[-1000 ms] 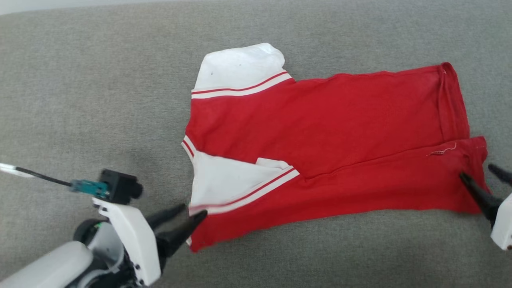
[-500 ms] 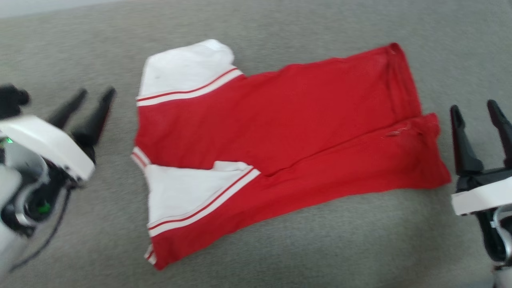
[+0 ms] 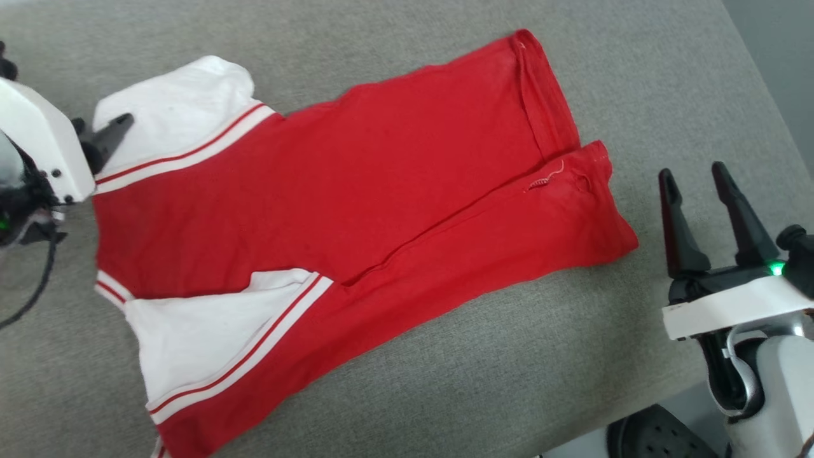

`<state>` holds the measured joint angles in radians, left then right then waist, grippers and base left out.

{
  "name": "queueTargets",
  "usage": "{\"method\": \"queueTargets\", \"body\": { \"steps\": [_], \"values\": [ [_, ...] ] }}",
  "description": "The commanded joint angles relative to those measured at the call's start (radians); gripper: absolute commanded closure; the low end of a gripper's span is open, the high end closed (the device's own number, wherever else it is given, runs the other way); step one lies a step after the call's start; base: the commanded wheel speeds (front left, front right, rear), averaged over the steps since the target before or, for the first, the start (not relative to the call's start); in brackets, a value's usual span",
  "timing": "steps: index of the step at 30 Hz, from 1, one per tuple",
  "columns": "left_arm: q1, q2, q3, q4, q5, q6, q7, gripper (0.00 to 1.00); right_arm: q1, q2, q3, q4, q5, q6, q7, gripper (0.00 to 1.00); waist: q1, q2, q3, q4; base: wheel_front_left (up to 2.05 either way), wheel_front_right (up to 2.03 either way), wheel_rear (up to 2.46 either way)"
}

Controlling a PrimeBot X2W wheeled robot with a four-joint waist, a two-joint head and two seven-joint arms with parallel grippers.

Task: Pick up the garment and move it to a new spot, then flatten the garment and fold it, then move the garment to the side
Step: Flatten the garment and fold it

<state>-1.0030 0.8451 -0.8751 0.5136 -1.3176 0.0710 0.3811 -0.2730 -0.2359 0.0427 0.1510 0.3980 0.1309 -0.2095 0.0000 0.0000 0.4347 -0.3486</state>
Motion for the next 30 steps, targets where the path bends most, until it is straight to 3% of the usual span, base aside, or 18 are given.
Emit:
{"method": "queueTargets", "body": {
  "steps": [1,7,8,9,10,11,14,24,30],
  "values": [
    [-0.034,0.003,-0.018,0.028,0.018,0.003,0.047,0.0,-0.013,0.008,0.01,0.011,0.011,0.0,-0.013,0.0,0.0,0.0,0.021,-0.018,0.0,0.0,0.0],
    [-0.069,-0.036,-0.038,0.073,-0.009,-0.022,0.151,0.0,-0.039,0.01,0.035,0.036,0.023,0.0,-0.025,0.0,0.0,0.0,0.038,-0.02,0.0,0.0,0.0],
    [-0.073,-0.048,-0.037,0.073,-0.019,-0.03,0.161,0.14,-0.049,0.007,0.044,0.038,0.025,0.0,-0.027,0.0,0.0,0.0,0.042,-0.017,0.0,0.0,0.0],
    [-0.08,-0.056,-0.037,0.072,-0.022,-0.04,0.167,0.53,-0.06,0.002,0.052,0.041,0.026,0.0,-0.026,0.0,0.0,0.0,0.045,-0.015,0.0,0.0,0.0],
    [-0.087,-0.061,-0.038,0.073,-0.021,-0.046,0.17,0.82,-0.077,-0.005,0.063,0.044,0.028,0.0,-0.023,0.0,0.0,0.0,0.049,-0.012,0.0,0.0,0.0],
    [-0.095,-0.064,-0.039,0.075,-0.019,-0.051,0.172,1.0,-0.096,-0.014,0.073,0.05,0.03,0.0,-0.015,0.0,0.0,0.0,0.053,-0.009,0.0,0.0,0.0],
    [-0.12,-0.071,-0.051,0.079,0.011,-0.061,0.169,1.0,-0.162,-0.043,0.115,0.08,0.042,0.0,0.054,0.0,0.0,0.0,0.069,0.002,0.0,0.0,0.0],
    [-0.176,-0.152,-0.055,0.097,0.048,-0.114,0.109,1.0,-0.51,-0.24,0.305,0.205,0.14,0.0,0.399,0.0,0.0,0.0,0.131,0.086,0.0,0.0,0.0],
    [-0.196,-0.207,-0.073,0.123,0.062,-0.149,0.095,1.0,-0.694,-0.283,0.425,0.323,0.284,0.0,0.618,0.0,0.0,0.0,0.153,0.138,0.0,0.0,0.0]
  ]
}}
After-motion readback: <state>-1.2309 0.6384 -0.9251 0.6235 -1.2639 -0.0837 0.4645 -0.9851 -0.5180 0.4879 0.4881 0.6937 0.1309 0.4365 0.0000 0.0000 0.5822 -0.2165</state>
